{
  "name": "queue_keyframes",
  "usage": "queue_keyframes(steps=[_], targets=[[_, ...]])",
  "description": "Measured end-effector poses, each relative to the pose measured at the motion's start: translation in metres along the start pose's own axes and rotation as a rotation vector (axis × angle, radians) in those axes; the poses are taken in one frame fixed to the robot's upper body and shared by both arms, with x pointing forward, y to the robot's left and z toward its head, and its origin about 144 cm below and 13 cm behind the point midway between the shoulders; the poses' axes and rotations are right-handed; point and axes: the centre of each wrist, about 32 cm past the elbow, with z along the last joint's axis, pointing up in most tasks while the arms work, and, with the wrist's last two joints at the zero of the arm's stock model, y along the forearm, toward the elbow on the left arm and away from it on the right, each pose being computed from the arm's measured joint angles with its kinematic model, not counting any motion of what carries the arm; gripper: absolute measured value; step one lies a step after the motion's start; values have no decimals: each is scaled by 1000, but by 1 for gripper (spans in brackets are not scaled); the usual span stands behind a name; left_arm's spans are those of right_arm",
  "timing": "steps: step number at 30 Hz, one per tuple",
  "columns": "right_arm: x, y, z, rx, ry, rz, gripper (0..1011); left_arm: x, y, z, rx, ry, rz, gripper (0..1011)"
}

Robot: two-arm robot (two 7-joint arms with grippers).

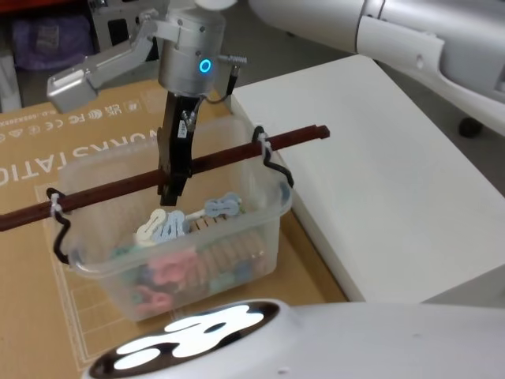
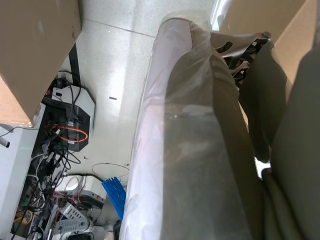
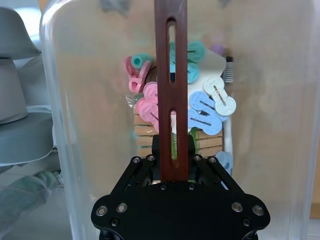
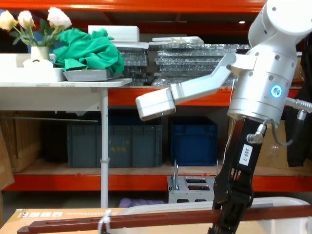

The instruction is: Use one hand to grasp the basket and place it at the designated location.

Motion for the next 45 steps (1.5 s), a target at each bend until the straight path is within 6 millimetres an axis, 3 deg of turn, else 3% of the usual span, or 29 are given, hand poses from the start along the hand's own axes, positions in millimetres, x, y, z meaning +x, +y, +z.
queue_keyframes(steps=[16, 40, 44, 45], targets=[[-2, 2, 35, -57, -88, 39, 234, 0, 0, 0, 0, -1, 0, 0], [-1, 2, 32, -55, -83, 35, 234, 0, 0, 0, 0, 0, 0, 0], [-1, 2, 32, -54, -83, 34, 344, 0, 0, 0, 0, 0, 0, 0], [-1, 2, 32, -54, -83, 34, 412, 0, 0, 0, 0, 0, 0, 0]])
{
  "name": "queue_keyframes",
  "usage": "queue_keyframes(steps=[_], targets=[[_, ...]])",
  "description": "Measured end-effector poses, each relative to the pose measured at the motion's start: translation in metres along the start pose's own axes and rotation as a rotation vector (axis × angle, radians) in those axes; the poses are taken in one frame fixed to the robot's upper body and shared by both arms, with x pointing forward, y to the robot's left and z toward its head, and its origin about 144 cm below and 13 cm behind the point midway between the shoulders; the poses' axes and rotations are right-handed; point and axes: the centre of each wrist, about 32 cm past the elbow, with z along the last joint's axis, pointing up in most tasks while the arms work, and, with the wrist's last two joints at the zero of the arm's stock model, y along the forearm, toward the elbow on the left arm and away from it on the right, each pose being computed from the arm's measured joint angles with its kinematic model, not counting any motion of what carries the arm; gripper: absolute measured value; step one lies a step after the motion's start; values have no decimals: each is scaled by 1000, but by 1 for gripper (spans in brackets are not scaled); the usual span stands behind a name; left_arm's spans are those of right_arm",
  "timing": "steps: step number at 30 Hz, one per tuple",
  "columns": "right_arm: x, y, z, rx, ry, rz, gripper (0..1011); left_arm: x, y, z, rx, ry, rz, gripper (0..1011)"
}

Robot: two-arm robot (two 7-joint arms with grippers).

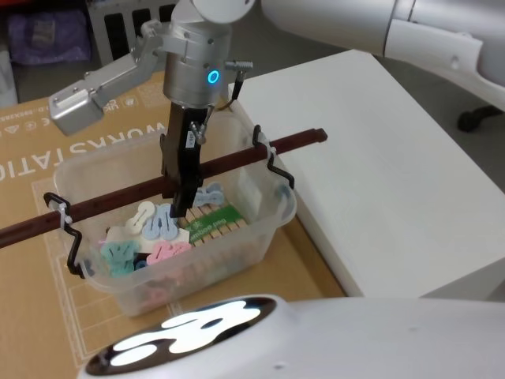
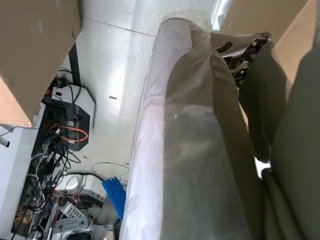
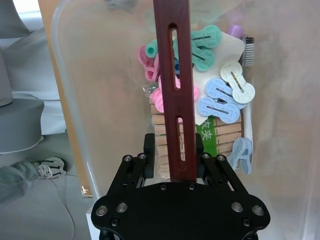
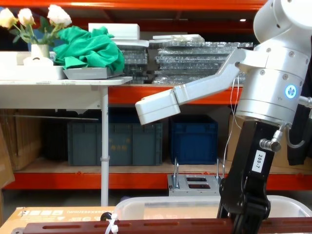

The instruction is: Use one hand to grasp the basket and place it at the designated location.

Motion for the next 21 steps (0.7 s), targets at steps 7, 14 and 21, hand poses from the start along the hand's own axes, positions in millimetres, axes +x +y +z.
queue_keyframes(steps=[7, 14, 21], targets=[[0, 0, 0, 0, 0, 0, 594, 0, 0, 0, 0, 0, 0, 0], [0, 0, 0, 0, 0, 0, 811, 0, 0, 0, 0, 0, 0, 0], [0, 0, 0, 0, -1, 0, 1000, 0, 0, 0, 0, 0, 0, 0]])
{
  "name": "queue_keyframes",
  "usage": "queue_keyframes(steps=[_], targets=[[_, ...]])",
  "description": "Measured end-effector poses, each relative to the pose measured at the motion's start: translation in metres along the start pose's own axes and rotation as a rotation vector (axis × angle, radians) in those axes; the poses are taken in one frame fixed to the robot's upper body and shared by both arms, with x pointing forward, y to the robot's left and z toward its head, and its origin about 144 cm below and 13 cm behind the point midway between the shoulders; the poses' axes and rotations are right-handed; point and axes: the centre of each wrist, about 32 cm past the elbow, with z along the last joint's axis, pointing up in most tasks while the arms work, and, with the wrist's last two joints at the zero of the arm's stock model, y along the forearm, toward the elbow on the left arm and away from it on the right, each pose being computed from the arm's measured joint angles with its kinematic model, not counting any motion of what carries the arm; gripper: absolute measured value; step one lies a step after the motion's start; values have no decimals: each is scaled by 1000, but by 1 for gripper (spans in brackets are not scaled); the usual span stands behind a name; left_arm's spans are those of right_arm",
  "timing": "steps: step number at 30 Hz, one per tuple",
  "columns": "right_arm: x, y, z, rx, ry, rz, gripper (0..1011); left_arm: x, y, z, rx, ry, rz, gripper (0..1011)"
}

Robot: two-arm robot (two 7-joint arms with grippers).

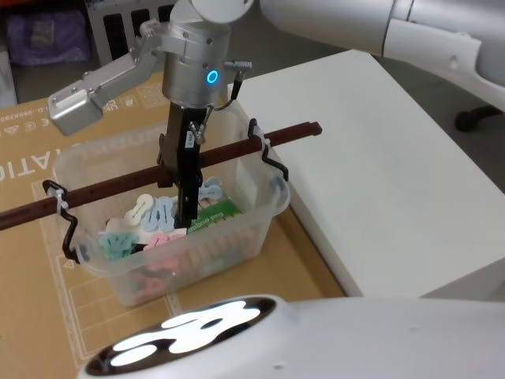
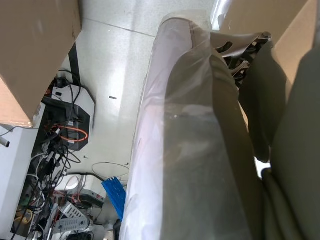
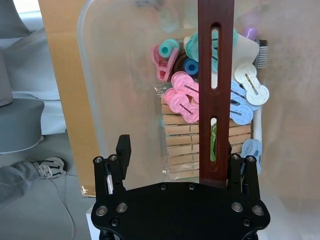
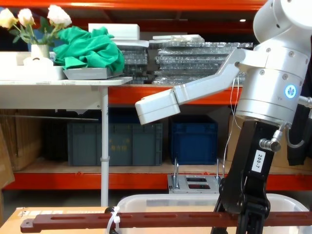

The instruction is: Use one hand to grasp the basket and place it at the designated location.

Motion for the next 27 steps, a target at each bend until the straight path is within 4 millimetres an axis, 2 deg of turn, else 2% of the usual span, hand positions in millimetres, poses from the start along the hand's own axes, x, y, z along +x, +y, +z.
queue_keyframes(steps=[12, 27], targets=[[0, 0, 0, 0, 0, 0, 1000, 0, 0, 0, 0, 0, 0, 0], [-11, -10, 6, -161, -38, -35, 1000, 0, 0, 0, 0, 0, 0, 0]])
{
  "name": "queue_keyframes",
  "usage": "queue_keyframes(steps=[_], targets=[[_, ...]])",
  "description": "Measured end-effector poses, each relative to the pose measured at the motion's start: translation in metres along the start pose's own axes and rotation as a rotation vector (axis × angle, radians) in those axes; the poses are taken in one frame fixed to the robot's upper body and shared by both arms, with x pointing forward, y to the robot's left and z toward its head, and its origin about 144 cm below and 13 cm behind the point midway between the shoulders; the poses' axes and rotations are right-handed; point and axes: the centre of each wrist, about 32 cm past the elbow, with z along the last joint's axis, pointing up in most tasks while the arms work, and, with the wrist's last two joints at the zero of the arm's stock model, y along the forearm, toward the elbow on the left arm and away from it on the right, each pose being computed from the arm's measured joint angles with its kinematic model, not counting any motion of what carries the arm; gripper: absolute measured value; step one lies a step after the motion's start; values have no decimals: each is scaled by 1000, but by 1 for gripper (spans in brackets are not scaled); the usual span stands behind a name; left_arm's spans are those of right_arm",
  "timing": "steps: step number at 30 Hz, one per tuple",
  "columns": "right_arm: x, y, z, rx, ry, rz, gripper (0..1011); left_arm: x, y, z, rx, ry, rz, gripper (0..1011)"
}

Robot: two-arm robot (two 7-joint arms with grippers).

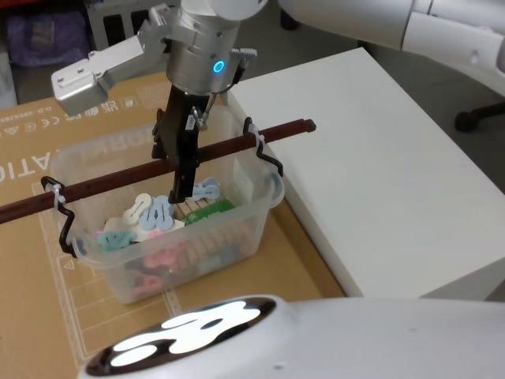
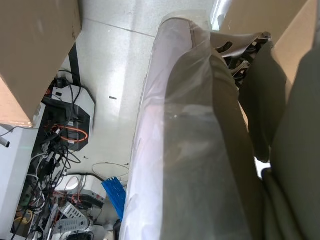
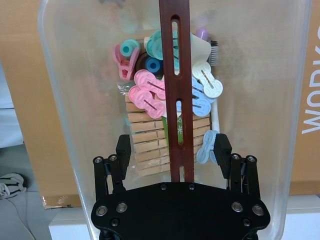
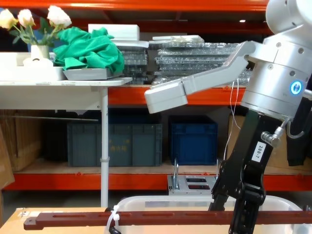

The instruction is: Use one hand to grasp the basket and place it at the designated location.

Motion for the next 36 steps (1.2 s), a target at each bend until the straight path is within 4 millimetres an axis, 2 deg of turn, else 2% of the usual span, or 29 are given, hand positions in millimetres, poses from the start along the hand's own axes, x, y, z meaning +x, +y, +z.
queue_keyframes(steps=[11, 16, 28, 32, 36], targets=[[-5, -2, -6, 17, 17, -11, 1000, 0, 0, 0, 0, 0, 0, 0], [-4, -11, -10, 36, 20, -24, 1000, 0, 0, 0, 0, 0, 0, 0], [4, -74, -35, 67, 66, -35, 1000, 0, 0, 0, 0, 0, 0, 0], [8, -89, -40, 55, 72, -24, 1000, 0, 0, 0, 0, 0, 0, 0], [15, -112, -44, 13, 64, -3, 1000, 0, 0, 0, 0, 0, 0, 0]])
